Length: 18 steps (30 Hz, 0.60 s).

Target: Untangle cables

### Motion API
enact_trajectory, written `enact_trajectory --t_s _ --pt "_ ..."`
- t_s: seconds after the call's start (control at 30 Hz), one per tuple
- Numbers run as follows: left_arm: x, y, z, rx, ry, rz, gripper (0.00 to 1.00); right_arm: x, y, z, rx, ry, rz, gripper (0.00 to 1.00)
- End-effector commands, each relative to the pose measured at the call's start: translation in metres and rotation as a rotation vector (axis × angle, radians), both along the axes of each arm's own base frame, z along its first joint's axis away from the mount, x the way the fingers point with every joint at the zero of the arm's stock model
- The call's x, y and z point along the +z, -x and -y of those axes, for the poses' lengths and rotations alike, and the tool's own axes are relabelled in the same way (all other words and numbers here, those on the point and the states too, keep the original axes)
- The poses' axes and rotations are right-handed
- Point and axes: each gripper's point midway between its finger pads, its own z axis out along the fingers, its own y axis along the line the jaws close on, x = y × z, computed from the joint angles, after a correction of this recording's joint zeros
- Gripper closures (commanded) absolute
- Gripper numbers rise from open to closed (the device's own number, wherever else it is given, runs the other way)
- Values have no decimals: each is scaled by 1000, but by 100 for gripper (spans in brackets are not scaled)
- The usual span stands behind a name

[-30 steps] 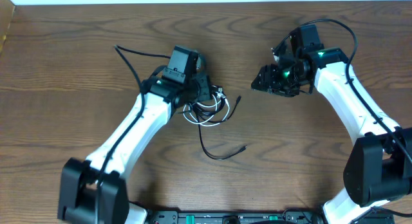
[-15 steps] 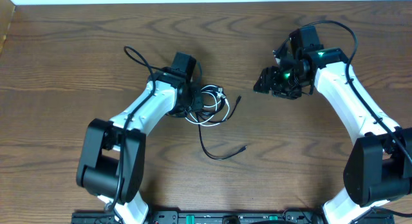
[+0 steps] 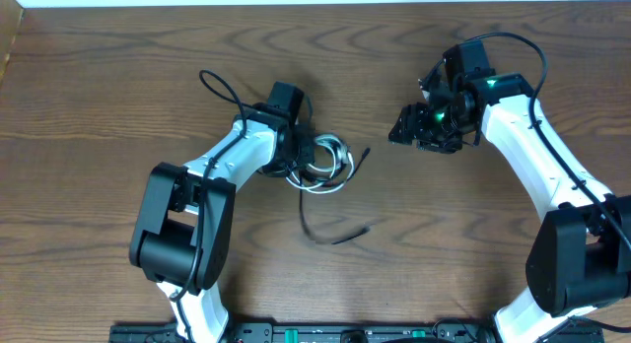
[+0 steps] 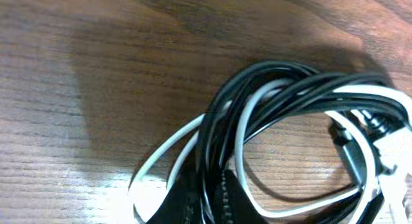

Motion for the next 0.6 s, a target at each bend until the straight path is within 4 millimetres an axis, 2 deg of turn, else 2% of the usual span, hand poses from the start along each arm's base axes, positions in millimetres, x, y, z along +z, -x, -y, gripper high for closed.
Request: enact_trajectory --t_s 0.0,0.07,0.13,0.2,0.23,0.3,0.37,0.43,0.5,0.57 --pt "-17 8 -6 -2 -31 -47 92 8 1 0 -1 -1 22 37" --pt "-6 4 -4 -11 -18 -15 93 9 1 -1 21 -6 35 37" --pt "14 -2 5 -62 31 43 93 12 1 -7 65 -39 56 36" --pt "43 -7 20 -132 114 117 92 19 1 -17 118 -97 85 38" --pt "60 -8 29 -167 167 157 93 24 1 -23 145 -136 99 45" --pt "91 -7 44 -223 265 224 93 33 2 -30 154 -186 110 48" --pt "122 -5 58 -280 359 288 93 52 3 -40 179 -248 150 48" --pt "158 4 71 -344 466 355 93 85 3 -49 189 -286 246 46" --pt "170 7 74 -358 492 375 93 104 4 -55 189 -303 303 45" --pt "171 8 74 -361 499 375 93 116 5 -57 189 -313 334 45"
